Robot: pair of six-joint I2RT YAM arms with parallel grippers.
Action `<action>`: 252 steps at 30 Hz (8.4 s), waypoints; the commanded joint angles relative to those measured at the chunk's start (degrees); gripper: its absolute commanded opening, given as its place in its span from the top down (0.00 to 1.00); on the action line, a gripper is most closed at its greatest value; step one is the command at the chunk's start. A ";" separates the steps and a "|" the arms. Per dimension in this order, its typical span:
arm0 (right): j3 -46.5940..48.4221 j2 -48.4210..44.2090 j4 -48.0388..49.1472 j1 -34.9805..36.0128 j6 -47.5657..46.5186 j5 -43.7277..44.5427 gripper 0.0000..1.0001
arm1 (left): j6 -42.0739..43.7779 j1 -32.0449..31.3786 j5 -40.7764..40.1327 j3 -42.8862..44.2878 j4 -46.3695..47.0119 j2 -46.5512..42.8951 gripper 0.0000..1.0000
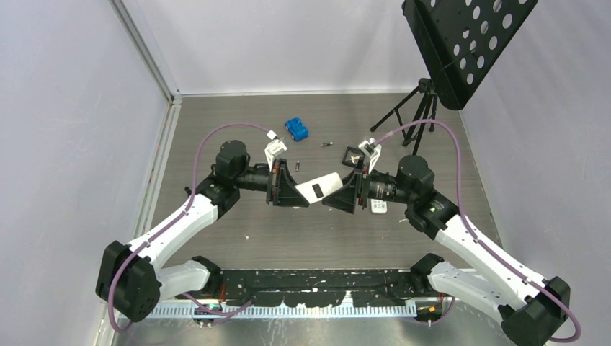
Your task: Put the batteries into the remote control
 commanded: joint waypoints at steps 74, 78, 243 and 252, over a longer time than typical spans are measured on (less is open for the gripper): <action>-4.95 16.26 36.66 -0.86 30.77 19.44 0.42 | -50.73 7.33 -24.28 -10.92 57.62 12.31 1.00; -3.24 17.25 33.48 -0.85 28.21 18.63 0.48 | -49.24 7.45 -23.64 -10.13 53.98 10.76 1.00; 7.83 30.62 13.74 2.57 13.16 28.81 0.27 | -3.65 12.03 -59.25 2.31 -32.01 -14.36 1.00; 26.67 52.27 -8.40 9.75 8.98 59.63 0.45 | -3.19 12.03 -63.88 -0.83 -31.92 -15.45 1.00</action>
